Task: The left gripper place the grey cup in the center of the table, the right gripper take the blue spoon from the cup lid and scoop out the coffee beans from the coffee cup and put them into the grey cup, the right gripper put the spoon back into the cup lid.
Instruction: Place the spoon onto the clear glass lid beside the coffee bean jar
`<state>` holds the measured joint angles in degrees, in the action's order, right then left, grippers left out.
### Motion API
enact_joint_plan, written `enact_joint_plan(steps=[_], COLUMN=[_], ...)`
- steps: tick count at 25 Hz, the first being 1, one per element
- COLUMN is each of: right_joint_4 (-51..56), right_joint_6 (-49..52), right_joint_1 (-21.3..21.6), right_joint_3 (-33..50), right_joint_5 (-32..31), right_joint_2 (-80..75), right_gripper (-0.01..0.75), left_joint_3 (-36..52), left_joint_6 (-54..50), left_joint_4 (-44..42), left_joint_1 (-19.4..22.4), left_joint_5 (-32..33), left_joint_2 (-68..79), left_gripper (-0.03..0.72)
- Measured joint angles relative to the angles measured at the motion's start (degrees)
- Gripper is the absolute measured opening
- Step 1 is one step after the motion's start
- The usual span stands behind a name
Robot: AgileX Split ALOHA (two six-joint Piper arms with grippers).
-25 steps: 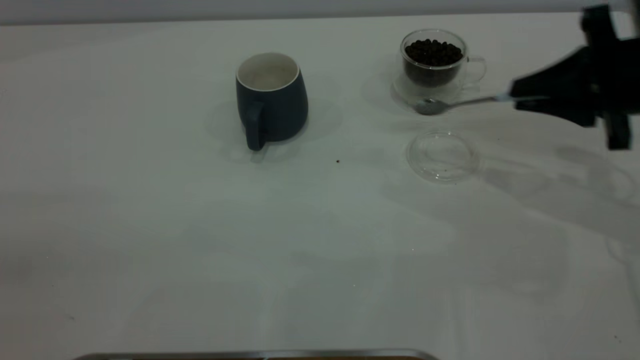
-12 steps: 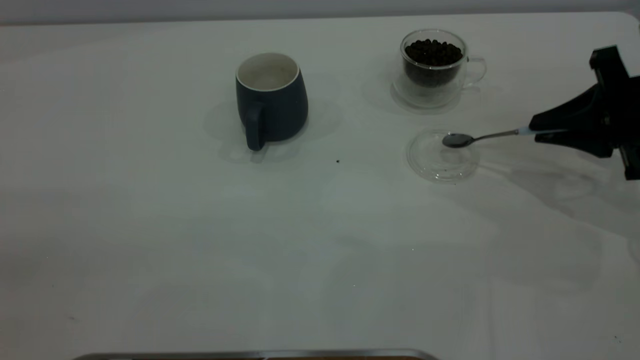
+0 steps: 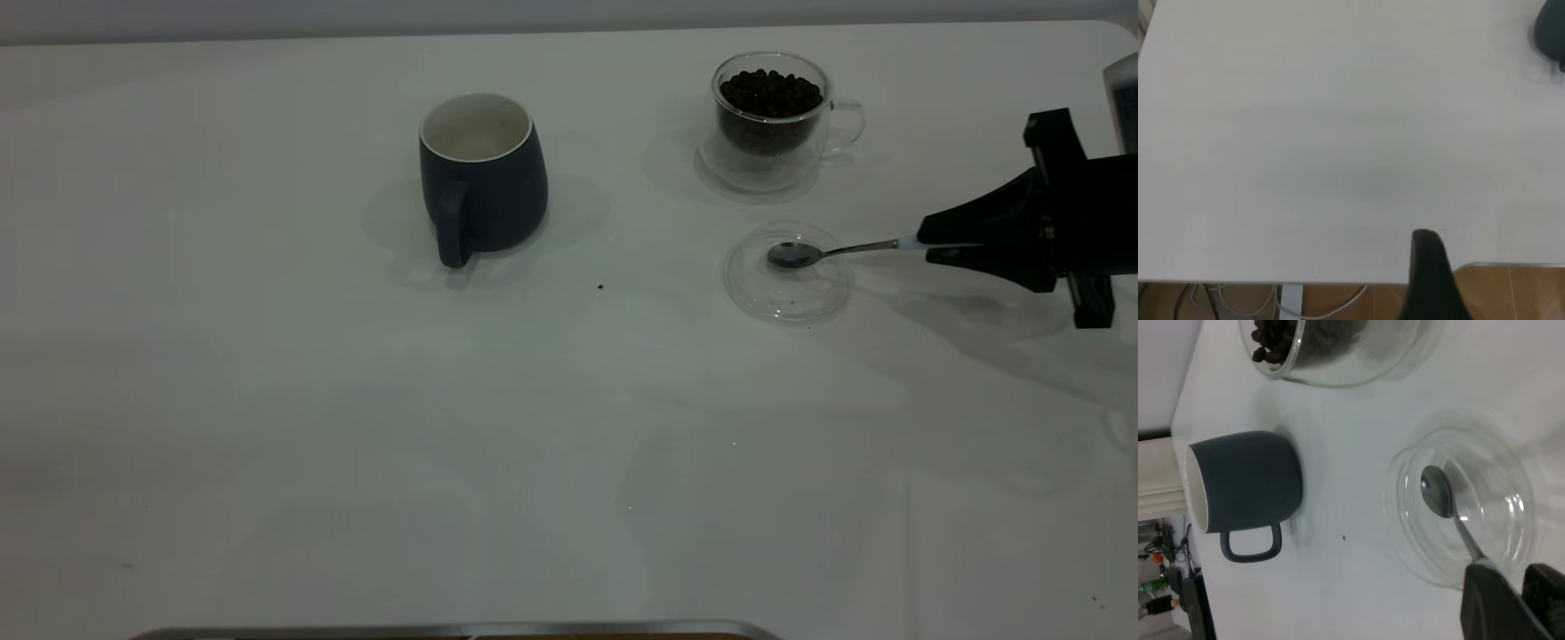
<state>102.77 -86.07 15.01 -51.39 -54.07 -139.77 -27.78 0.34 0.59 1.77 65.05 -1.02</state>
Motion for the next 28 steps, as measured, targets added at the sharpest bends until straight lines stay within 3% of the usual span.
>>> enact_joint_plan(steps=[9,14,24,28], right_joint_4=[0.0,0.0,0.0,0.0], right_joint_6=[-0.1,-0.1,-0.1,-0.1], right_joint_1=[-3.6,-4.2,-4.2,-4.2], right_joint_3=[-0.2,-0.2,-0.2,-0.8], right_joint_5=[-0.5,-0.7,-1.1,-1.2], right_joint_2=[-0.6,-0.6,-0.6,-0.6], right_gripper=[0.104,0.149,0.525,0.602], left_joint_3=[0.0,0.0,0.0,0.0], left_joint_6=[0.0,0.0,0.0,0.1], left_joint_4=[0.0,0.0,0.0,0.0], left_joint_1=[0.0,0.0,0.0,0.0], left_joint_5=[0.0,0.0,0.0,0.0], left_joint_2=[0.0,0.0,0.0,0.0], left_gripper=[0.567,0.567,0.567,0.567])
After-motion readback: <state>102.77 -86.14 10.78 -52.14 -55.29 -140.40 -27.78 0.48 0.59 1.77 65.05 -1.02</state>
